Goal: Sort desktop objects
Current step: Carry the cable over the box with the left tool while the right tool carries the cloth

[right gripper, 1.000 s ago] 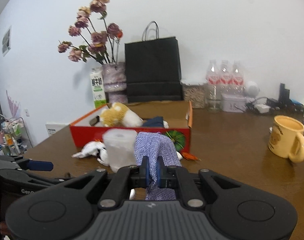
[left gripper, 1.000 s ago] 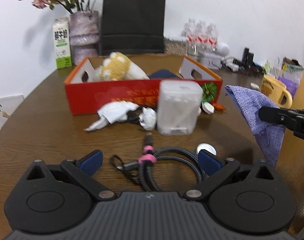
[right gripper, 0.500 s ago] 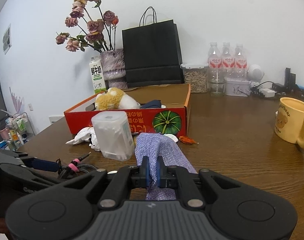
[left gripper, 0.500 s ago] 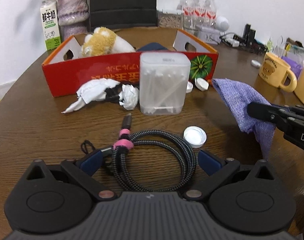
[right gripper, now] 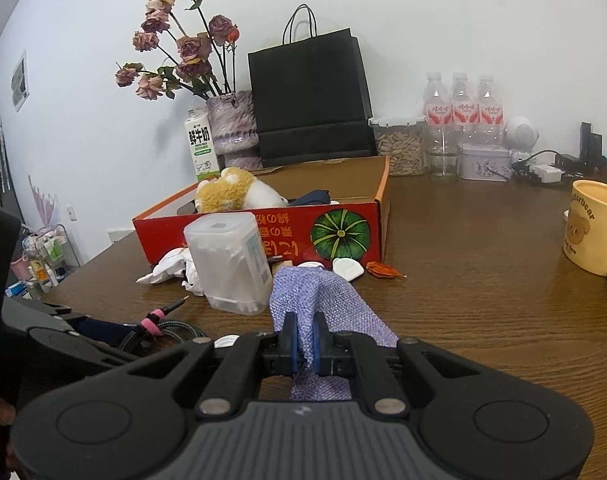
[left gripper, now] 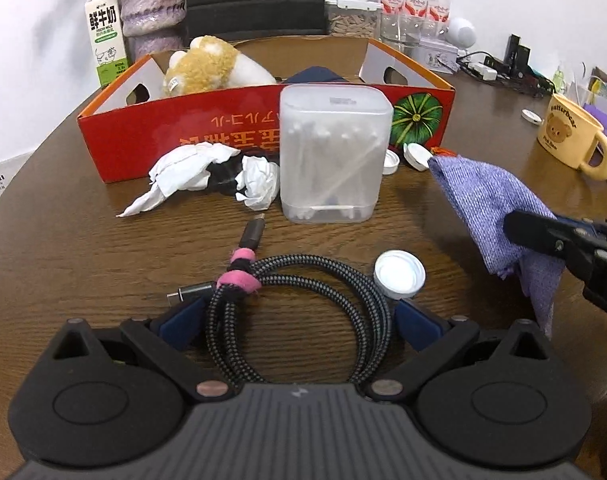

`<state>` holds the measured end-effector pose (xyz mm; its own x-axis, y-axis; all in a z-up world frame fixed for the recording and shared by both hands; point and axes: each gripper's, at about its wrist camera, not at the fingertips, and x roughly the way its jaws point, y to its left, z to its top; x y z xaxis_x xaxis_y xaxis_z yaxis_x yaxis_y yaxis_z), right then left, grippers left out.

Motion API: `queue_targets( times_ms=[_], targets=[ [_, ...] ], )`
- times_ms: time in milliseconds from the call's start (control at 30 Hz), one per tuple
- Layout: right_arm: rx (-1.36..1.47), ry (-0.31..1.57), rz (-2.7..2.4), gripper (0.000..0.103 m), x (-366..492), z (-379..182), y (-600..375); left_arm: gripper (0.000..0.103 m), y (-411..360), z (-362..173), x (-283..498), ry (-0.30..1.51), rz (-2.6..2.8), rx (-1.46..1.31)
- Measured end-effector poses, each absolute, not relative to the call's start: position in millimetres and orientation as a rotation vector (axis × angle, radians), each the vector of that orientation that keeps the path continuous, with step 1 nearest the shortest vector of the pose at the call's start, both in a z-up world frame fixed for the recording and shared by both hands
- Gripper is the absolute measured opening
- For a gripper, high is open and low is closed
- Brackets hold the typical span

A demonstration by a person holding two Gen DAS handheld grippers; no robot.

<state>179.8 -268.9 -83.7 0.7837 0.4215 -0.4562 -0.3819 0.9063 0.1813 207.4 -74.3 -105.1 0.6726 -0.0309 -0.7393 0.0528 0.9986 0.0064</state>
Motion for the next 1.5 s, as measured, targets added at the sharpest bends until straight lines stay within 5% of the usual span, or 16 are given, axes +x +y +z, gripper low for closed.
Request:
queue_targets(
  times_ms=[100,900,1500],
  targets=[
    [0.085,0.519,0.438,0.006,181,-86,-269,0.094,-73,-104,207,0.816,-0.051,0.026],
    [0.057,0.490,0.425,0.006,178,-70,-254,0.090,-50,-92,194,0.718,-0.080,-0.030],
    [0.021,0.318,0.405,0.006,209,-9,-230,0.090,-16,-17,217,0.465,-0.083,-0.076]
  ],
)
